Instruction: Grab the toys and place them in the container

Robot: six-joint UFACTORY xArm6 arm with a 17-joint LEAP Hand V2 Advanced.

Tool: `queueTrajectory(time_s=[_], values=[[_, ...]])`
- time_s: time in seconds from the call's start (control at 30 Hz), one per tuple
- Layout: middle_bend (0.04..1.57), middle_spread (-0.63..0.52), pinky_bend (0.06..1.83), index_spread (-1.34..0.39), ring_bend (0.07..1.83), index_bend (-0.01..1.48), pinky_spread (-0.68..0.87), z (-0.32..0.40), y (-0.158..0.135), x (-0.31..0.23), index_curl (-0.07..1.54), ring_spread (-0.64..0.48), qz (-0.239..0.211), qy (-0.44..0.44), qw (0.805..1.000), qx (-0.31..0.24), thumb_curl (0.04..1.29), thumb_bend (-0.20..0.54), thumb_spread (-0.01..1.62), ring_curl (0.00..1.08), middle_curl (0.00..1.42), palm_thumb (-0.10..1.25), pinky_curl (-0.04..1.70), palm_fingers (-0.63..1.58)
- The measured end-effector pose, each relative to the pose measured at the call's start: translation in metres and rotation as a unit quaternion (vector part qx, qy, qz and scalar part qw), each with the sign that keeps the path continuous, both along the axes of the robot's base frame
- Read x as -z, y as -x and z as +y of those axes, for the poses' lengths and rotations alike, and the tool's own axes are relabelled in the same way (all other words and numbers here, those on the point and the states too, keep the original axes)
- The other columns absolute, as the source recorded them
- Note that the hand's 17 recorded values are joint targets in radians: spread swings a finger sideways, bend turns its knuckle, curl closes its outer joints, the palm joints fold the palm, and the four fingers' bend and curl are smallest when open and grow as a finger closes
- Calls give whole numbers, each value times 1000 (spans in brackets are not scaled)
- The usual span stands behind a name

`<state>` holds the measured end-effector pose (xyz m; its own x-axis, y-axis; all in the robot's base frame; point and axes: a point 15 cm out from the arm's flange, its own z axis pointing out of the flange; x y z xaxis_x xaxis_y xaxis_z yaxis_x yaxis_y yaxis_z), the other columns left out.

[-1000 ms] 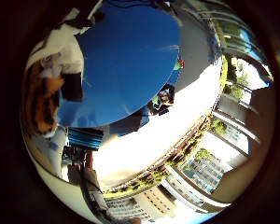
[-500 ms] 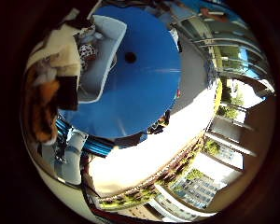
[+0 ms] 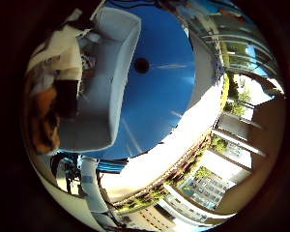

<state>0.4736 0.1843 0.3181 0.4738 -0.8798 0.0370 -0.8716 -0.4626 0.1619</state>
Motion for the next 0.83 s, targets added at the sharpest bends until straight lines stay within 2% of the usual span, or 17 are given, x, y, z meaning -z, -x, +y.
queueTrajectory(time_s=[0.1, 0.13, 0.2, 0.23, 0.27, 0.4, 0.57, 0.83], values=[[1066, -250, 1519, -663, 1426, 1252, 175, 2, -3, 9, 4, -20, 4, 1, 1000, 5, 686, -35, 1173, 747, 1087, 792, 842, 581], [937, -234, 1527, -573, 1359, 1108, 196, 1, -2, 10, -14, 18, 6, 2, 1000, 6, 671, -36, 1173, 737, 1033, 776, 854, 278], [777, -204, 1464, -473, 1274, 997, 235, 0, -1, 10, -8, 71, 9, 3, 1000, 6, 651, -34, 1174, 694, 949, 761, 828, 8], [640, -157, 1352, -403, 1161, 928, 274, -1, 0, 10, 9, 123, 12, 3, 1000, 6, 633, -34, 1172, 633, 854, 745, 783, -154], [566, -127, 1281, -370, 1076, 861, 297, -2, 1, 10, 10, 154, 15, 4, 1000, 6, 621, -35, 1168, 577, 796, 736, 736, -212], [356, 13, 1120, -305, 863, 580, 371, -2, 7, 9, 2, 242, 22, 6, 1000, 4, 587, -29, 1156, 447, 634, 729, 627, -244], [199, 129, 938, -251, 648, 369, 441, 6, 10, -9, 38, 297, 2, -3, 1000, -2, 548, -29, 1130, 350, 504, 719, 517, -137], [157, 164, 834, -210, 540, 233, 478, -19, 35, -73, 100, 318, -26, -16, 1000, 5, 514, -27, 1120, 308, 414, 718, 436, -47]])
